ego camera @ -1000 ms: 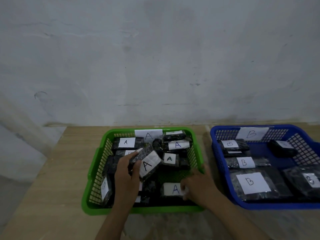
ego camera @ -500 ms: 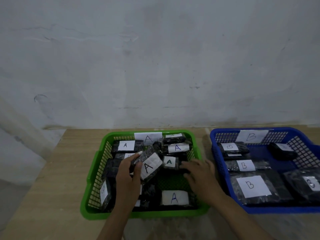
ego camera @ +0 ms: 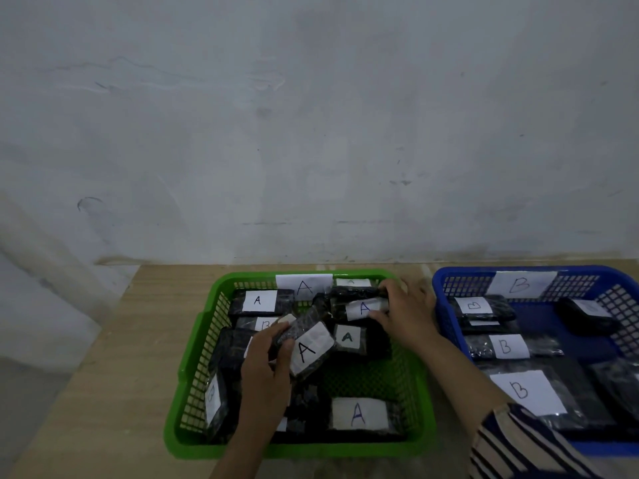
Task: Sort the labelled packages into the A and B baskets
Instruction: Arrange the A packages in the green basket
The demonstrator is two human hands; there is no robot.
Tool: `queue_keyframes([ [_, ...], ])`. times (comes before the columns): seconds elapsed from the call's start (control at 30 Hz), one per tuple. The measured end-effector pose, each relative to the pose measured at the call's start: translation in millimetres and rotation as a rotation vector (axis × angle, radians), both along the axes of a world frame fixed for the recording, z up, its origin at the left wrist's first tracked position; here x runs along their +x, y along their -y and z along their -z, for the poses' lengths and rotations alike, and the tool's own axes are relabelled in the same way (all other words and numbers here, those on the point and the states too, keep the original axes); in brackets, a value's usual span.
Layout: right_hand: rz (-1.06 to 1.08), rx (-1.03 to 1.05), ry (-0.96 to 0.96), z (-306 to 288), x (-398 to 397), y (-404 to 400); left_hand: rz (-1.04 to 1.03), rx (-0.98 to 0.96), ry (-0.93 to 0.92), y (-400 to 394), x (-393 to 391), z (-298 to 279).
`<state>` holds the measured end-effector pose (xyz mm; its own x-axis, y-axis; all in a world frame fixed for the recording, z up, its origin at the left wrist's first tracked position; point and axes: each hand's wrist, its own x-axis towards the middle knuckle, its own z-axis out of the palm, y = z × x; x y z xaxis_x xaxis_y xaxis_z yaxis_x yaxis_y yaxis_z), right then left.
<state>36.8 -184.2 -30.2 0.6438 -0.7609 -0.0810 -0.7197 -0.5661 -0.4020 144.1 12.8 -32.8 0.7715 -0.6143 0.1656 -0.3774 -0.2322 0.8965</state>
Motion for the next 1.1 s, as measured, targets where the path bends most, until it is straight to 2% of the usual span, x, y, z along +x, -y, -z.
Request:
queue_keyframes([
  [0.2,-0.05,-0.063,0.008,1.6,-2.1,1.1,-0.012,-0.007,0.001,-0.6,2.2,-1.8],
  [0.43,0.028,0.022,0.082,-18.9,-14.4,6.7,-0.053,-0.009,-0.005,2.4,4.9,-7.2],
  [0.57,-0.061,0.022,0.124,-23.7,-34.2,-11.7,-0.106,-0.002,0.012,-1.3,1.9,-8.7],
  [0.73,-0.191,-0.027,0.01,-15.6,-49.4,-46.6,-0.122,0.004,0.034,-6.7,1.9,-7.2],
  [0.9,-0.164,-0.086,-0.107,-5.2,-45.1,-66.3,-0.121,0.006,0.044,-8.8,-0.4,-8.8],
  [1.1,-0.248,-0.125,-0.377,-4.3,-37.0,-68.4,-0.124,0.017,0.059,-8.8,-1.9,-5.5],
])
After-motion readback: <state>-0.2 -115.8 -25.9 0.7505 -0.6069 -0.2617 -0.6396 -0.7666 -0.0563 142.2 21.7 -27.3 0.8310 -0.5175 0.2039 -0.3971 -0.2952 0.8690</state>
